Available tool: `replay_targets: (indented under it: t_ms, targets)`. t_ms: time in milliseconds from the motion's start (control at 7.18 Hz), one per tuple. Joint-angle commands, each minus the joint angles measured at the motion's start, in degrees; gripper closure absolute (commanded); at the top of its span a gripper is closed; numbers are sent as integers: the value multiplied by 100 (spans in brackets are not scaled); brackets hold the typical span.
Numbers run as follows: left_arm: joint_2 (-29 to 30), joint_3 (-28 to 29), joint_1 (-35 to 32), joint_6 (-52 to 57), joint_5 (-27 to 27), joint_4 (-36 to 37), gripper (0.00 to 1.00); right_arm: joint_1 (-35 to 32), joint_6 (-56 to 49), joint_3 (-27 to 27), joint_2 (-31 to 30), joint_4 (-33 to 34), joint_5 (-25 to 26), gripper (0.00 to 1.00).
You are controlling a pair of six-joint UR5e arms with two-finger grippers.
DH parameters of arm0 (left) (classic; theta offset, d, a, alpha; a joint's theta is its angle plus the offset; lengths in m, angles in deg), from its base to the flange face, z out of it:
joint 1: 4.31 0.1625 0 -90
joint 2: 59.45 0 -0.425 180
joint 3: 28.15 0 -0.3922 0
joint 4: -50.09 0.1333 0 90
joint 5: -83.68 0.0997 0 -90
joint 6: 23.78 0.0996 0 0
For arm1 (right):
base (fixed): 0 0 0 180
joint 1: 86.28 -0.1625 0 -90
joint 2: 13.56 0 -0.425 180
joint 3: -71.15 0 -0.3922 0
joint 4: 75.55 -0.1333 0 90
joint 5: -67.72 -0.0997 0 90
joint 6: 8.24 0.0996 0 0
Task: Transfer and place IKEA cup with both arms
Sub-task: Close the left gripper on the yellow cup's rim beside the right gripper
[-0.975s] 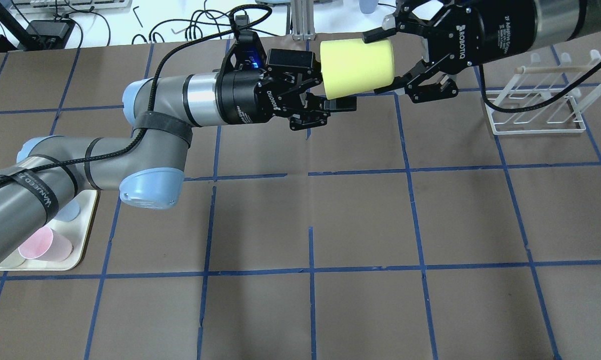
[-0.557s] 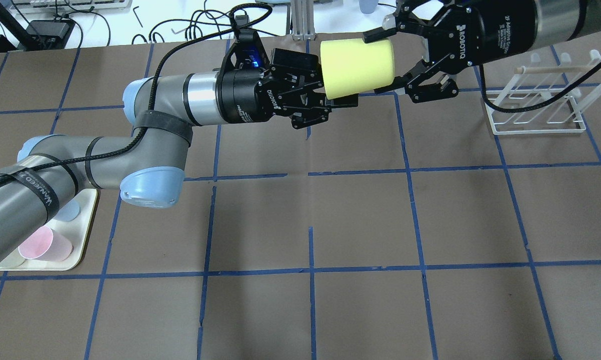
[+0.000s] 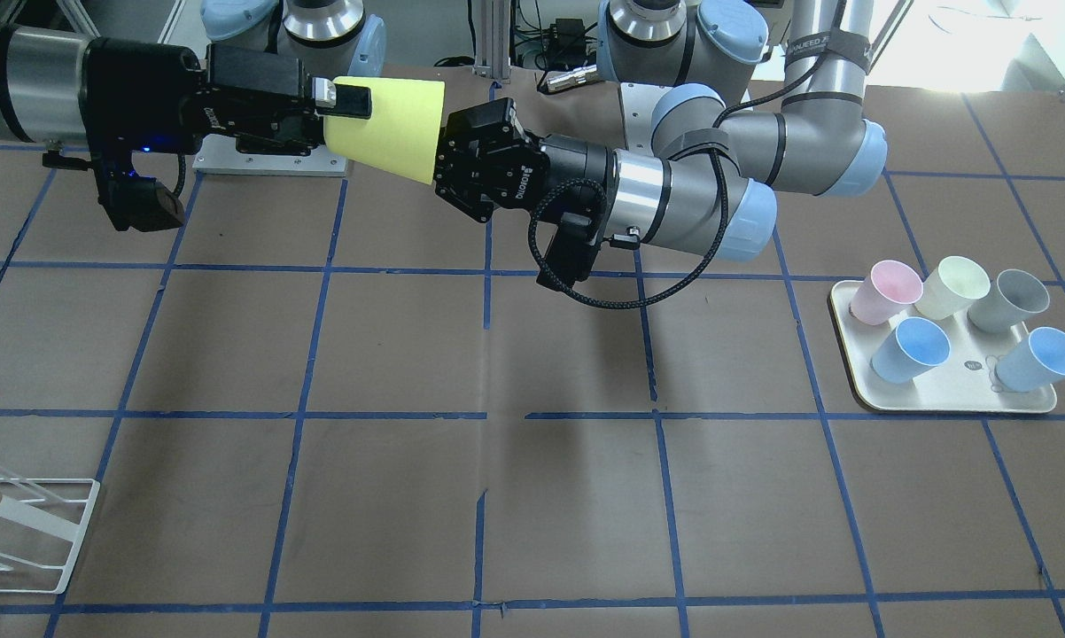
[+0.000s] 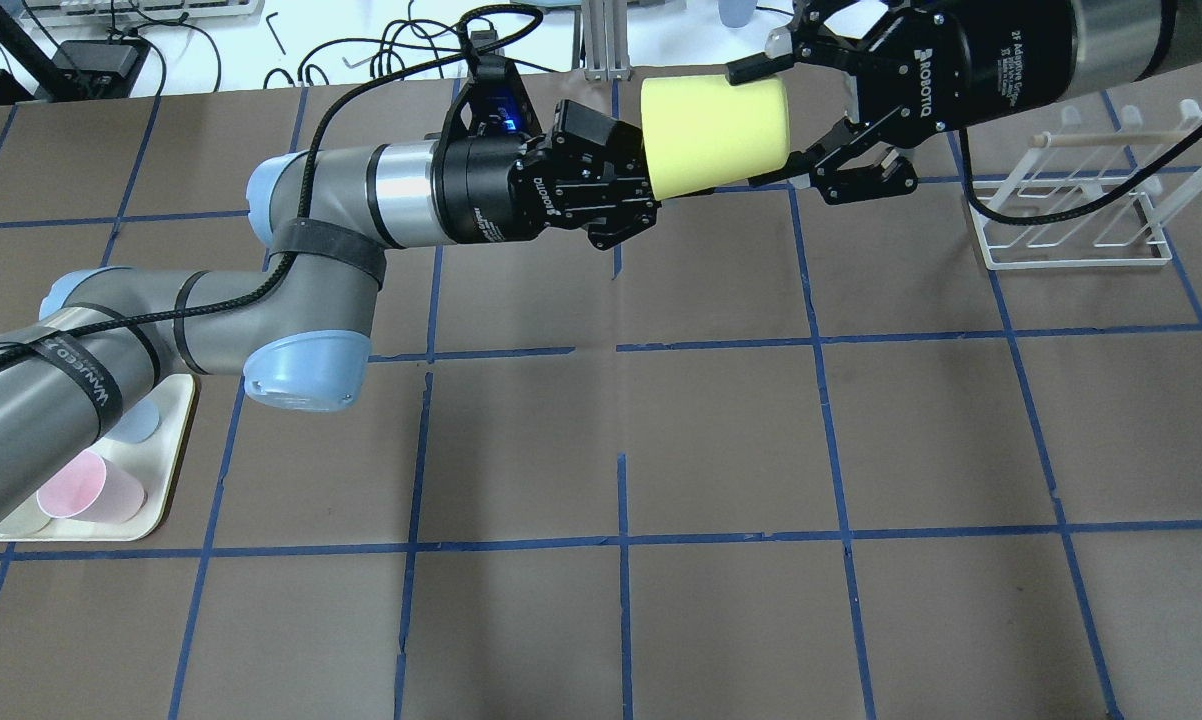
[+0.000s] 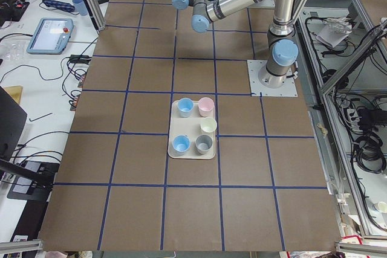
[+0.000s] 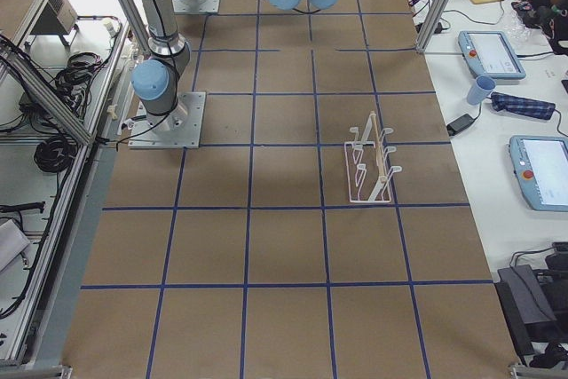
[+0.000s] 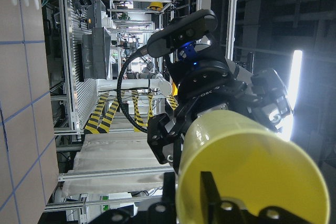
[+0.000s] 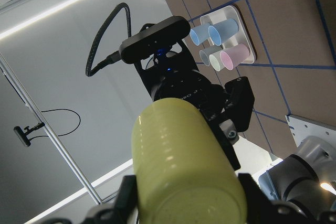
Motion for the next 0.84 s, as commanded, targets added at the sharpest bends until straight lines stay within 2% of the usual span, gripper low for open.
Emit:
replay_targets:
  t_ms: [0, 696]
  targets:
    - [-54, 8, 30, 7, 22, 5, 100, 1, 17, -2, -5, -9, 10, 1]
    - [-45, 8, 57, 7, 48, 14, 100, 10, 44, 68, 30, -35, 45, 0]
